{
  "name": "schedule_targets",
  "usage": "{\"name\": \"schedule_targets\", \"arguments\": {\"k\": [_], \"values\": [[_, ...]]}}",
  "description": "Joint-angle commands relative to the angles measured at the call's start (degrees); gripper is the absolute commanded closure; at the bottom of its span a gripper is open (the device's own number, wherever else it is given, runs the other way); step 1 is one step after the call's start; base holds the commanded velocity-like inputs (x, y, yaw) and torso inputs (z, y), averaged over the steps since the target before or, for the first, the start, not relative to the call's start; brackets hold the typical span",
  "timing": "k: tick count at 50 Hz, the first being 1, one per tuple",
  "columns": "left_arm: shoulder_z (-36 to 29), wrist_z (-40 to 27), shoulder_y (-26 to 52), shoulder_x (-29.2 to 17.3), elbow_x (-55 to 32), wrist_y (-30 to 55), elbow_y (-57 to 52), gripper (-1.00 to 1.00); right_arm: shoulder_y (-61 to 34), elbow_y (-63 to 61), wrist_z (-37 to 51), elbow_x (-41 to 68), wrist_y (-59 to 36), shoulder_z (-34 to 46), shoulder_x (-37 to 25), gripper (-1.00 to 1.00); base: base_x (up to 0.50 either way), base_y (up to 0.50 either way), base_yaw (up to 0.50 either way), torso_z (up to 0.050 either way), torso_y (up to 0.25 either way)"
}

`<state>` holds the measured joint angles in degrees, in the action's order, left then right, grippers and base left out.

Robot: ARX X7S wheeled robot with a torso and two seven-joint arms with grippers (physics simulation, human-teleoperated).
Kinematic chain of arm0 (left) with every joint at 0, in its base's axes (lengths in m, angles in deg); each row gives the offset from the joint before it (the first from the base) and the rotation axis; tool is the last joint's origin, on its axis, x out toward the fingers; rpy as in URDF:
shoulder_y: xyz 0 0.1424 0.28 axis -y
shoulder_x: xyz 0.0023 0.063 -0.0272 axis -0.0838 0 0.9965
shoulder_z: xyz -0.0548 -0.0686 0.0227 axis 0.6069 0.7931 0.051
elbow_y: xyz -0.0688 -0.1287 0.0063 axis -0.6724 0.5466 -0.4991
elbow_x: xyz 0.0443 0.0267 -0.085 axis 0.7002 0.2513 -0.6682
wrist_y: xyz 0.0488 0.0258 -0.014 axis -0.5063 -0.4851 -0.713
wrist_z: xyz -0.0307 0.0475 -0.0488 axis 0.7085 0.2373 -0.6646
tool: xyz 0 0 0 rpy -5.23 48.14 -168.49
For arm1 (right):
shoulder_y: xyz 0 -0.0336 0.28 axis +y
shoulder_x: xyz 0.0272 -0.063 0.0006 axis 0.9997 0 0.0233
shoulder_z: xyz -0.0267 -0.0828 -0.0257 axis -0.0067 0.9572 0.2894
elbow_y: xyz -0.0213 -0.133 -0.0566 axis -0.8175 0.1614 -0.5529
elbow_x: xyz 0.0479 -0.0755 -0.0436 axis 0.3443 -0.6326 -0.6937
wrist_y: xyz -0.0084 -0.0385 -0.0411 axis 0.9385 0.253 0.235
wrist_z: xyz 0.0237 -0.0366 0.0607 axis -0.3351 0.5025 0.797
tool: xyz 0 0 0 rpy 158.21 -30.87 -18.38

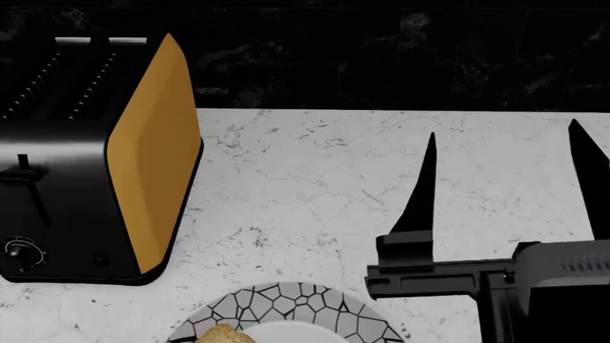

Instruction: Place the toasted item on a plate.

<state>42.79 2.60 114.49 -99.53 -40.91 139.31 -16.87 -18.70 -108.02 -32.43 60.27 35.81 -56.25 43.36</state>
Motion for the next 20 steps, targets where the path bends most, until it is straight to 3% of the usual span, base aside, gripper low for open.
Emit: {"name": "schedule_targets", "arguments": {"k": [1,6,10,20], "values": [[10.56,-0.06,-3.16,-6.88,-4.22,-0.64,-0.49,-1.00,2.04,-5.89,12.40,16.41,-0.11,-6.69,-12.37,-1.00,0.00,0.00,0.00,0.000,0.000],[13.69,0.66,-3.57,-9.07,-4.87,-0.14,0.26,-1.00,5.51,-5.88,23.13,26.98,9.89,-7.92,-25.70,-1.00,0.00,0.00,0.00,0.000,0.000],[16.22,1.76,-5.03,-9.60,-4.66,1.02,1.04,-1.00,8.21,-5.81,27.08,31.62,14.24,-10.74,-32.61,-1.00,0.00,0.00,0.00,0.000,0.000],[23.61,5.41,-7.85,-11.96,-4.78,4.13,4.55,-1.00,21.58,-5.41,27.88,38.76,17.09,-27.32,-39.62,-1.00,0.00,0.00,0.00,0.000,0.000]]}}
